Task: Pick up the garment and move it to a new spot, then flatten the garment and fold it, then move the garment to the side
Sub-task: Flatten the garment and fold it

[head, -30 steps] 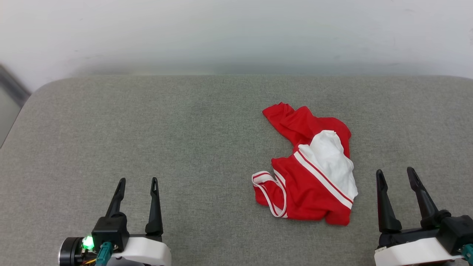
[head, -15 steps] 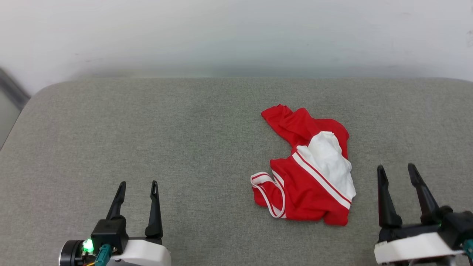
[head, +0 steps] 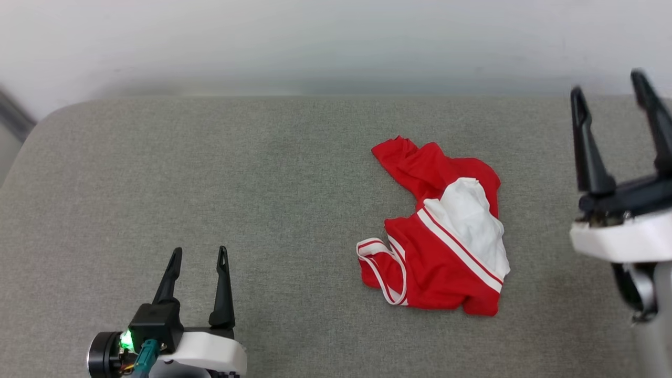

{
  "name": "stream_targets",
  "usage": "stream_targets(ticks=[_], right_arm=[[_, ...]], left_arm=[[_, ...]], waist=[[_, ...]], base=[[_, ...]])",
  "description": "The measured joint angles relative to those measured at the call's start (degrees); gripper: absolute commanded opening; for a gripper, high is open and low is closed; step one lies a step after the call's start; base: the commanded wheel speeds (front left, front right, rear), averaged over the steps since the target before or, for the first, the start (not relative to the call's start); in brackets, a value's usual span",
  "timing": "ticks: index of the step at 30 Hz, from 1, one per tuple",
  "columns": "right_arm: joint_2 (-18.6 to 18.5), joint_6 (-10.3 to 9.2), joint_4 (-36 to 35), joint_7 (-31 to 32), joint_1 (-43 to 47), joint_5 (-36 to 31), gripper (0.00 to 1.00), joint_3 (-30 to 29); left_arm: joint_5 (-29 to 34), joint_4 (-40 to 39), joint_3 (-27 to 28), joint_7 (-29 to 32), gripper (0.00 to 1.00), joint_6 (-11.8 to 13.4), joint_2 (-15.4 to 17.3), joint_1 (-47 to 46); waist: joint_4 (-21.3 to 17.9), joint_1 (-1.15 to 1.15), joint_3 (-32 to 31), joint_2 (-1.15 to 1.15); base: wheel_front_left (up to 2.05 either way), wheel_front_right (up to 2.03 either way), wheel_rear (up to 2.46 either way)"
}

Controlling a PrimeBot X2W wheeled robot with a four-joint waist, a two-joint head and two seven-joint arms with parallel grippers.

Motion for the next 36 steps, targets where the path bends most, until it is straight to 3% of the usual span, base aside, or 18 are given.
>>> stream_targets(ticks=[6, 8, 12, 16, 17, 18, 19, 21, 22, 25, 28, 36], right_arm=[[-9.95, 0.00, 5.33, 0.11, -9.18, 4.05, 1.00, 8.86], [-13.30, 0.00, 7.25, 2.99, -12.91, 6.34, 1.00, 13.13], [-19.31, 0.00, 9.33, 13.49, -18.39, 13.27, 1.00, 22.21], [-25.13, 0.01, 9.06, 27.96, -23.36, 23.98, 1.00, 32.81], [-25.13, 0.01, 9.06, 27.96, -23.36, 23.98, 1.00, 32.81], [-27.97, 0.01, 8.68, 35.21, -25.55, 29.00, 1.00, 37.46], [-27.97, 0.01, 8.68, 35.21, -25.55, 29.00, 1.00, 37.46], [-31.51, 0.00, 8.13, 45.30, -28.89, 35.28, 1.00, 43.64], [-31.51, 0.00, 8.13, 45.30, -28.89, 35.28, 1.00, 43.64], [-32.86, 0.00, 9.55, 55.40, -31.46, 41.98, 1.00, 48.80], [-32.78, 0.00, 11.58, 58.87, -32.86, 44.01, 1.00, 51.47], [-31.23, -0.02, 17.78, 58.36, -32.31, 46.11, 1.00, 58.40]], left_arm=[[-0.01, -0.49, 0.19, 0.00, 1.00, -0.04, -0.15, -1.14], [-0.03, -0.60, 0.13, 0.00, 1.00, -0.04, -0.19, -1.53], [-0.21, -0.99, 0.25, 0.00, 1.00, -0.04, -0.22, -2.21], [-0.66, -1.47, 0.42, 0.00, 1.00, -0.03, -0.23, -3.30], [-0.66, -1.47, 0.42, 0.00, 1.00, -0.03, -0.23, -3.30], [-0.99, -1.55, 0.47, 0.00, 1.00, -0.04, -0.23, -3.86], [-0.99, -1.55, 0.47, 0.00, 1.00, -0.04, -0.23, -3.86], [-1.18, -1.81, 0.33, 0.00, 1.00, -0.01, -0.24, -5.06], [-1.18, -1.81, 0.33, 0.00, 1.00, -0.01, -0.24, -5.06], [-1.61, -2.12, -0.13, 0.00, 1.00, 0.09, -0.23, -6.92], [-2.07, -2.33, -0.70, 0.00, 1.00, 0.27, -0.25, -8.16], [-3.13, -2.75, -2.65, 0.00, 1.00, 1.29, -0.25, -9.65]], waist=[[0.48, 0.00, 1.49, 0.00], [0.64, 0.00, 2.09, 0.00], [0.87, 0.00, 3.44, 0.00], [1.05, 0.00, 5.12, 0.00], [1.05, 0.00, 5.12, 0.00], [1.16, 0.00, 6.06, 0.00], [1.16, 0.00, 6.06, 0.00], [1.41, 0.00, 7.60, 0.00], [1.41, 0.00, 7.60, 0.00], [1.90, 0.00, 9.88, 0.00], [2.43, 0.00, 11.62, 0.00], [4.47, 0.00, 15.25, 0.00]], base=[[0.00, 0.00, 0.00], [0.00, 0.00, 0.00], [0.00, 0.00, 0.00], [0.00, 0.00, 0.00], [0.00, 0.00, 0.00], [0.00, 0.00, 0.00], [0.00, 0.00, 0.00], [0.00, 0.00, 0.00], [0.00, 0.00, 0.00], [0.00, 0.00, 0.00], [0.00, 0.00, 0.00], [0.00, 0.00, 0.00]])
